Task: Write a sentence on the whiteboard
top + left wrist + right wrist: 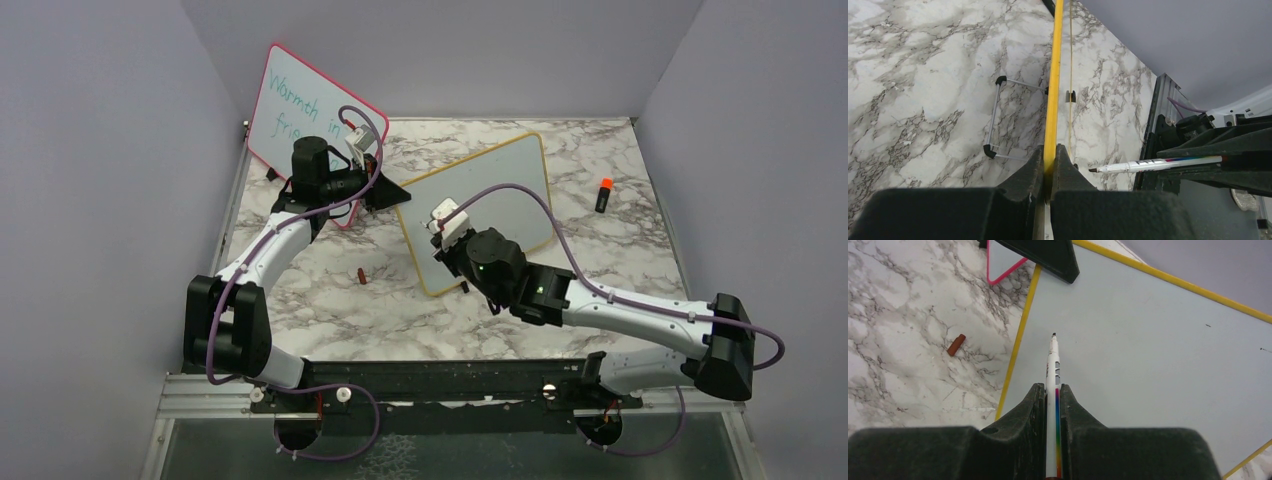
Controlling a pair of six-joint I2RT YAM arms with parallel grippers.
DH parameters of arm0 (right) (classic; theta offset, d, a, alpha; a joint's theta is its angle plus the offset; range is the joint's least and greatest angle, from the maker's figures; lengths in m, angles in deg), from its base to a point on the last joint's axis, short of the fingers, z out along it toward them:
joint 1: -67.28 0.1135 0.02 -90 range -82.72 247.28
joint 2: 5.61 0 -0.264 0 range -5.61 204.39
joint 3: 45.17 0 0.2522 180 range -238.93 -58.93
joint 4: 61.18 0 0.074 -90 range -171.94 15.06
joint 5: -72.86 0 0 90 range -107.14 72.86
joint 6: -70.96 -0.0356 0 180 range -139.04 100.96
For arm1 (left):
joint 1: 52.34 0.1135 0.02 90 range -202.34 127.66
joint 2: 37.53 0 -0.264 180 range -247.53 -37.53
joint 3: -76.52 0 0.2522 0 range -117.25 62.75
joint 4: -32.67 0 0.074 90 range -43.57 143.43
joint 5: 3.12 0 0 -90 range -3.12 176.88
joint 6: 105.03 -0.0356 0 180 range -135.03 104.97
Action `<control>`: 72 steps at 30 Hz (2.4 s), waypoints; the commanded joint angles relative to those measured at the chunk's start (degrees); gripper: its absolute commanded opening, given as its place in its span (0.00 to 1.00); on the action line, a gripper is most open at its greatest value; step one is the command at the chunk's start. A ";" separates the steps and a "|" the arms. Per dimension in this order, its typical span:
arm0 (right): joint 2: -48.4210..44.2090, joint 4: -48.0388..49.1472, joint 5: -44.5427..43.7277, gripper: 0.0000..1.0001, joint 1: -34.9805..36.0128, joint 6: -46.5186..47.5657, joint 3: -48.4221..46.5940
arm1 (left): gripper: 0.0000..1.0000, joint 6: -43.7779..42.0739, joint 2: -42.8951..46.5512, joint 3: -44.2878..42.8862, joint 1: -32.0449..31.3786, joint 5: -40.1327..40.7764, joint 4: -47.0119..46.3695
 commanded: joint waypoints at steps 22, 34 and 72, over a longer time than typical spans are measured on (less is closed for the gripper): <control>7.83 10.29 -7.01 0.00 1.33 3.46 -5.56 | 0.00 -1.31 1.00 0.42 -0.52 0.48 3.91; 9.33 12.21 -7.36 0.00 1.35 4.17 -6.17 | 0.00 -0.96 0.90 0.42 -0.46 0.57 3.87; 11.40 1.58 -6.60 0.01 1.35 -0.30 -7.93 | 0.00 -0.87 0.91 0.57 -0.55 0.39 3.69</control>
